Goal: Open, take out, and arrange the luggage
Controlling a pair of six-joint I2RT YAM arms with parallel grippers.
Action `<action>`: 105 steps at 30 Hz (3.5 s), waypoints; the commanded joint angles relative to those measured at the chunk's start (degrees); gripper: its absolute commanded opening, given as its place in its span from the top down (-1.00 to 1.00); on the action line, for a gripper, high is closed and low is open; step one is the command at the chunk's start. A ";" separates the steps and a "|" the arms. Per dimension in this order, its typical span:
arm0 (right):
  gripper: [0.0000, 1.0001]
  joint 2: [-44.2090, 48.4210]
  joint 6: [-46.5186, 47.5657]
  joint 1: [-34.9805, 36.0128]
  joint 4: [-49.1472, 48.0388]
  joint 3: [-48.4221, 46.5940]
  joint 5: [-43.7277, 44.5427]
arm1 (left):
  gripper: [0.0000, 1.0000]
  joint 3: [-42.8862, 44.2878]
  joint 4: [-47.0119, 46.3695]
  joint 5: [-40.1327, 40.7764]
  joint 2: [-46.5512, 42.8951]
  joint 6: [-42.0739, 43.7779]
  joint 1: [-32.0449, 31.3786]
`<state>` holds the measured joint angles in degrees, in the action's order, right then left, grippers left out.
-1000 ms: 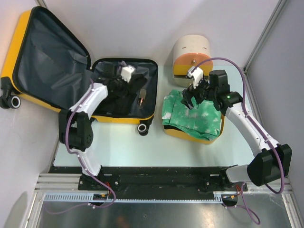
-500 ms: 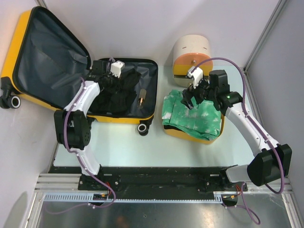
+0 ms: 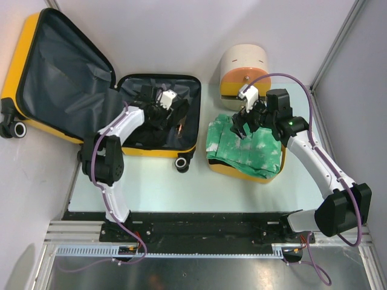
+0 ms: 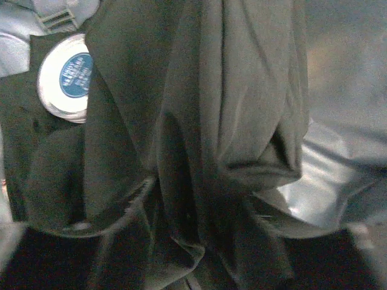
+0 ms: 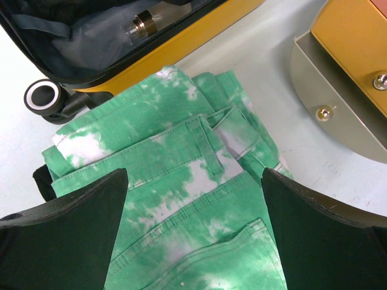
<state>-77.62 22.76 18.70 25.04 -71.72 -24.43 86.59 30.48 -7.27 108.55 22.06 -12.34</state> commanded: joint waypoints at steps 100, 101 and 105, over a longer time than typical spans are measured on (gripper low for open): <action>-0.91 6.71 -4.86 -10.19 7.74 -2.02 -12.51 | -0.96 3.50 -1.56 -25.89 -22.33 -6.76 -15.21; -0.91 5.74 -4.23 -7.39 8.36 -1.76 -11.45 | -0.97 3.07 -1.65 -23.78 -21.98 -8.42 -13.26; -0.91 2.40 -0.01 -4.55 7.66 0.79 -7.84 | -0.97 -0.62 -1.48 -16.21 -20.14 -13.44 -3.41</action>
<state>-71.96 16.21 12.45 32.40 -72.16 -37.74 89.56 27.38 -30.46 85.38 17.74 -22.24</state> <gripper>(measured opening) 0.958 0.985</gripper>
